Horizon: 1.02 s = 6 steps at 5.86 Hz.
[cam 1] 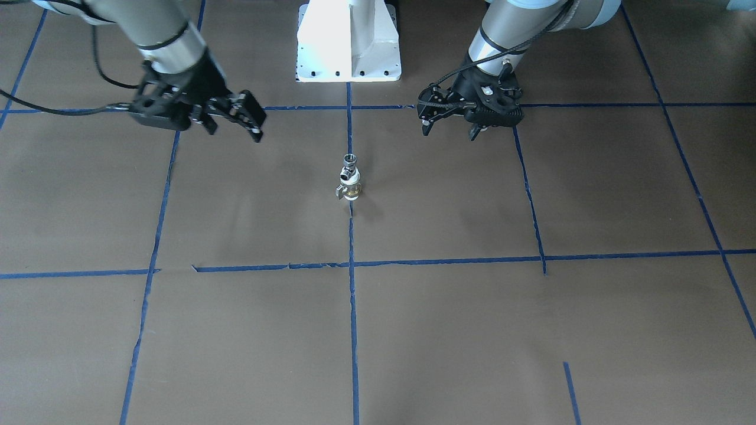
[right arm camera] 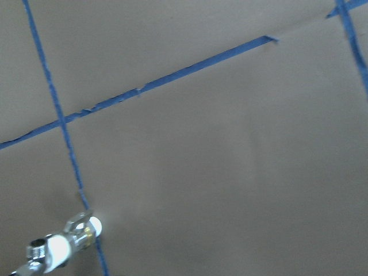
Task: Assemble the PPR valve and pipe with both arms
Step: 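Open the right gripper and withdraw both arms from the assembly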
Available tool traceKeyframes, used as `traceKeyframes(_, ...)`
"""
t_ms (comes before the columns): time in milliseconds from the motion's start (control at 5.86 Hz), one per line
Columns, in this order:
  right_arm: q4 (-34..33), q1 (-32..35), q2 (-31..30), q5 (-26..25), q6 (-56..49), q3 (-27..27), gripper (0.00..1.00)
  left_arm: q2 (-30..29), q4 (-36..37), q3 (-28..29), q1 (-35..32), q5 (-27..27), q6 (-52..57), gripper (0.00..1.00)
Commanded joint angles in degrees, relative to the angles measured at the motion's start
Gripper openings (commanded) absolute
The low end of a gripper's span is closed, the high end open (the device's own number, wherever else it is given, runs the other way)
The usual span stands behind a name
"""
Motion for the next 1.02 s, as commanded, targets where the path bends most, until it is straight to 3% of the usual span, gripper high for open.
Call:
traceKeyframes(0,0.2,9.8,-14.0,3.1,-21.7,3.2,1.0,7.5,0.2,-2.3,-3.8,-2.5,10.3,1.0)
traceKeyframes(171,-0.1,16.2,-18.9,3.5,-37.4,1.1,1.0,11.9,0.2,-2.8,-7.5,-5.1,17.8,1.0)
traceKeyframes(512,0.1,31.2,-20.1,11.8,-70.0,-13.7,1.0,20.9,0.8,-2.1,-17.4,-6.5,39.0,1.0)
traceKeyframes(683,0.1,36.8,-19.6,12.6,-81.3,-19.4,1.0,24.7,0.8,-1.8,-23.1,-10.4,49.1,1.0)
traceKeyframes(854,0.0,40.5,-19.8,13.9,-86.3,-20.6,1.0,25.6,1.3,2.0,-30.8,-16.2,57.4,1.0)
